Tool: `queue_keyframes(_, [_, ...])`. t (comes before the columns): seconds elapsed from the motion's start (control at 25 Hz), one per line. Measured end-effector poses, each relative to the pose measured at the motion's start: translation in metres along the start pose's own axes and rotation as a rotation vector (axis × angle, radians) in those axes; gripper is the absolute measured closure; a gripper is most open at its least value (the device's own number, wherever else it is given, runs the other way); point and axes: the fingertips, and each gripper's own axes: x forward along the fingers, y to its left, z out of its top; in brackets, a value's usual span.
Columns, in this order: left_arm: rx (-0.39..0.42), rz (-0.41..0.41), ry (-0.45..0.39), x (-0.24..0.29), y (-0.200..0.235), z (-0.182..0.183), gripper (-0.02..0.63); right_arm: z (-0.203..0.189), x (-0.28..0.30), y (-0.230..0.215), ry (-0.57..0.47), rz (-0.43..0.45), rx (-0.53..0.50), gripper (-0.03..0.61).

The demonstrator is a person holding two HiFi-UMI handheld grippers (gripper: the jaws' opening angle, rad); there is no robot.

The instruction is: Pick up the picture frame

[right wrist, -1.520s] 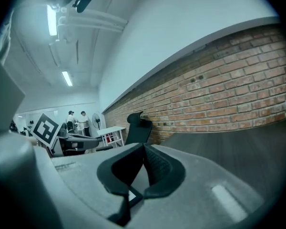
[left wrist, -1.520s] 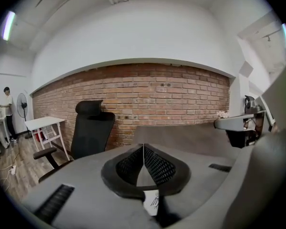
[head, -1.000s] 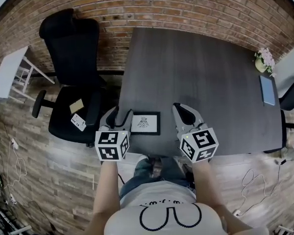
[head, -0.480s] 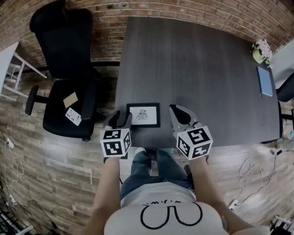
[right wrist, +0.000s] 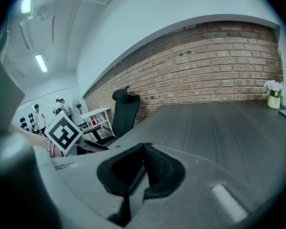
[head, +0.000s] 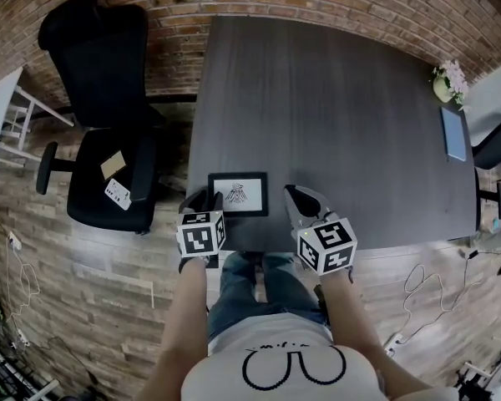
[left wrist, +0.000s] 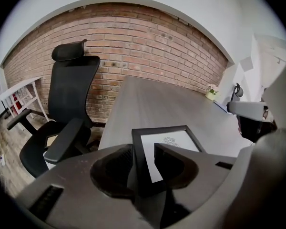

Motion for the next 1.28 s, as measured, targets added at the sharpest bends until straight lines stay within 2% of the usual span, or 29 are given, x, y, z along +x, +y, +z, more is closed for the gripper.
queue_keyframes(0.32, [-0.038,0.035,0.094,0.011,0.002,-0.009,0.499,0.001,0.001,-0.012,0.008,-0.008,-0.002,0.583])
queue_keyframes(0.4, [-0.068,0.035,0.099,0.011,0.006,-0.008,0.532,0.002,0.003,-0.011,0.008,-0.006,-0.006,0.583])
queue_keyframes(0.56, [-0.14,0.0,0.1,0.01,0.008,-0.008,0.543,0.005,0.006,-0.007,0.011,0.005,-0.018,0.583])
queue_keyframes(0.76, [-0.193,-0.07,0.111,0.011,0.008,-0.008,0.545,0.009,0.008,-0.003,0.006,0.015,-0.012,0.583])
queue_keyframes(0.96, [-0.271,-0.161,0.108,0.011,0.01,-0.007,0.546,0.014,0.009,-0.002,-0.014,0.047,0.085,0.583])
queue_keyframes(1.12, [-0.312,-0.237,0.096,0.01,0.011,-0.008,0.546,0.007,0.011,-0.002,0.017,0.071,0.164,0.581])
queue_keyframes(1.16, [-0.316,-0.251,0.095,0.01,0.012,-0.008,0.546,0.005,0.011,-0.001,0.027,0.083,0.181,0.572])
queue_keyframes(1.28, [-0.301,-0.269,0.101,0.011,0.011,-0.006,0.546,-0.001,0.015,0.005,0.057,0.143,0.272,0.493])
